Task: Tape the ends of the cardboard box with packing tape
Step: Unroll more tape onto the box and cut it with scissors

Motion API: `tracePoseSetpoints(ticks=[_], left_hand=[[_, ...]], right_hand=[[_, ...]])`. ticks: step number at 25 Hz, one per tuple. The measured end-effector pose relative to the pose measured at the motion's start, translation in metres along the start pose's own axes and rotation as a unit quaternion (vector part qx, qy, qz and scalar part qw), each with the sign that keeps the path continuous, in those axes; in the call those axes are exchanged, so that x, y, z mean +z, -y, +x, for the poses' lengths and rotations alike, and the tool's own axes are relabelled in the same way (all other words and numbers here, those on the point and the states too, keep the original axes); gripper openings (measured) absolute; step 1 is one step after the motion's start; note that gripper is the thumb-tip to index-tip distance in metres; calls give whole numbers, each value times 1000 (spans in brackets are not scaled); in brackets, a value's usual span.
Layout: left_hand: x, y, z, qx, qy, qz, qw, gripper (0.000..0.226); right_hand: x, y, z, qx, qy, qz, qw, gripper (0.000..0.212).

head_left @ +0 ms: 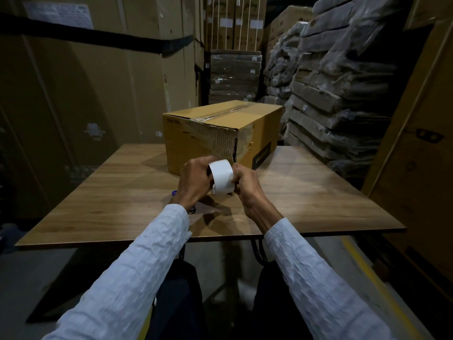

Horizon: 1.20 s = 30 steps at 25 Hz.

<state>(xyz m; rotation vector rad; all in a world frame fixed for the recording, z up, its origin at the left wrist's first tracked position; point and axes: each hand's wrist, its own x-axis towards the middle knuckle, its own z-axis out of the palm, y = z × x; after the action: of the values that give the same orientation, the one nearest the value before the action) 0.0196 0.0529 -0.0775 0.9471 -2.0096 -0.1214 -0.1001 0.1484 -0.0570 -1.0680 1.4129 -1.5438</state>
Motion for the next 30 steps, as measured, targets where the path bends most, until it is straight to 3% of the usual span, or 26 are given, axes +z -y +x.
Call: tracePoseSetpoints(ticks=[2,4,7,9,13,17,20,23,26,30], left_hand=[[1,0,-1,-7,-2,-1,1000,12],[0,-1,-1,-10,-9,-15,1000,11],[-4,-3,0,-16,-14,-34,999,12],[-7,0,1,-33,-16,-40,999,13],[-10,1,0,-47,-25,-58,997,9],[-10,3,0,-59,-21,-60,996,7],[-8,2,-1,-57,-13,-30,998,14],[-5,-1,-3,-27,-5,5,1000,16],[-4,-4,-3,-4,0,30,1000,14],[0,-8,-5,5,-3,22,1000,15]], right_hand=[[1,-1,0,-2,5,-4,1000,26],[3,-2,-4,-12,11,-6,1000,7],[1,-4,-4,-34,25,11,999,25],[-2,-5,-5,-56,70,28,996,12],[-1,-8,-5,-95,86,-27,991,24],[-2,-13,-8,-121,89,-52,987,15],[0,-10,-3,-80,57,-31,995,17],[0,-5,0,-19,33,-11,999,6],[0,1,2,38,8,13,999,33],[-1,0,6,60,-15,16,998,47]])
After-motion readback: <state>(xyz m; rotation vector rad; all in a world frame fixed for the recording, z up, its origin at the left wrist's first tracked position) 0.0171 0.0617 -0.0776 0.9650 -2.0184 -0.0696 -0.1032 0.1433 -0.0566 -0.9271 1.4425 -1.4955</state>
